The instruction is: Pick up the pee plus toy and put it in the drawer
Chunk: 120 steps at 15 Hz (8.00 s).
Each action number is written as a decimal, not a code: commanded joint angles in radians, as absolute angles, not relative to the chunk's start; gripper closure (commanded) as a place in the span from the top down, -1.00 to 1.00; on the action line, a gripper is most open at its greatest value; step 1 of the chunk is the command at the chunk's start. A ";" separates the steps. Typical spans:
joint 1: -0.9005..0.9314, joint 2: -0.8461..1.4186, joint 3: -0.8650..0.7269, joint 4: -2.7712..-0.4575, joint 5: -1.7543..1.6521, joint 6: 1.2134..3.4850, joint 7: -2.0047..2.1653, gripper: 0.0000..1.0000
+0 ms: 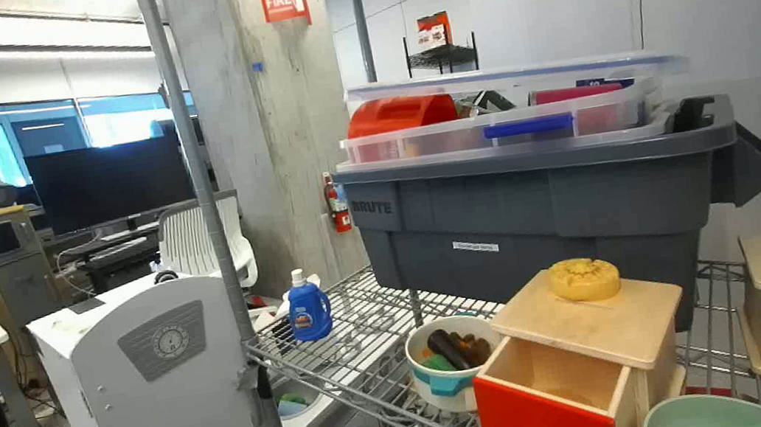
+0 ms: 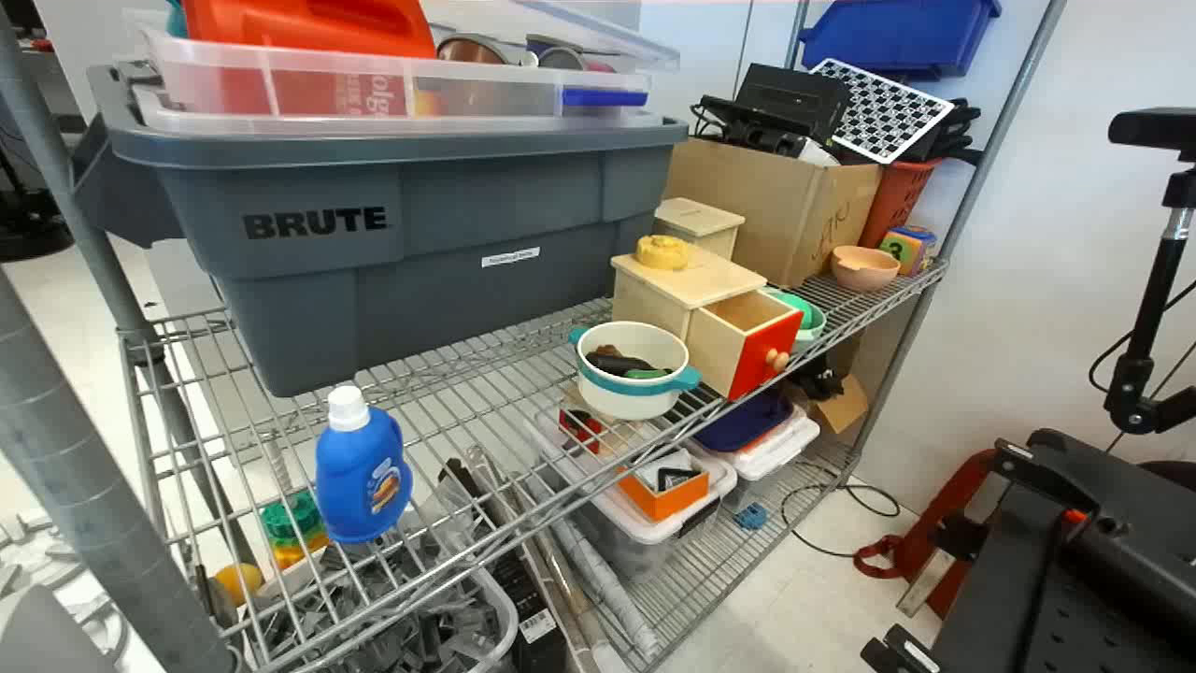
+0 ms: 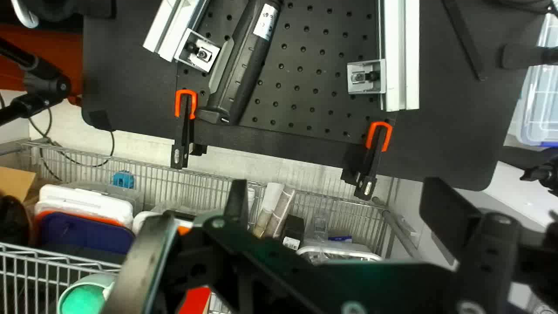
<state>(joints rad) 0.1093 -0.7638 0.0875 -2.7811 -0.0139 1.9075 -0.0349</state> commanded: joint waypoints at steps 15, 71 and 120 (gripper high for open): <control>0.044 -0.638 0.032 -2.624 -0.034 1.888 -0.034 1.00; -0.169 0.907 -0.059 -0.980 0.062 1.741 -0.125 1.00; -0.174 0.493 -0.096 -1.686 -0.026 1.966 -0.184 1.00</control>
<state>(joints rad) -0.1689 0.4635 -0.0988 -1.7517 -0.0240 2.0018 -0.1831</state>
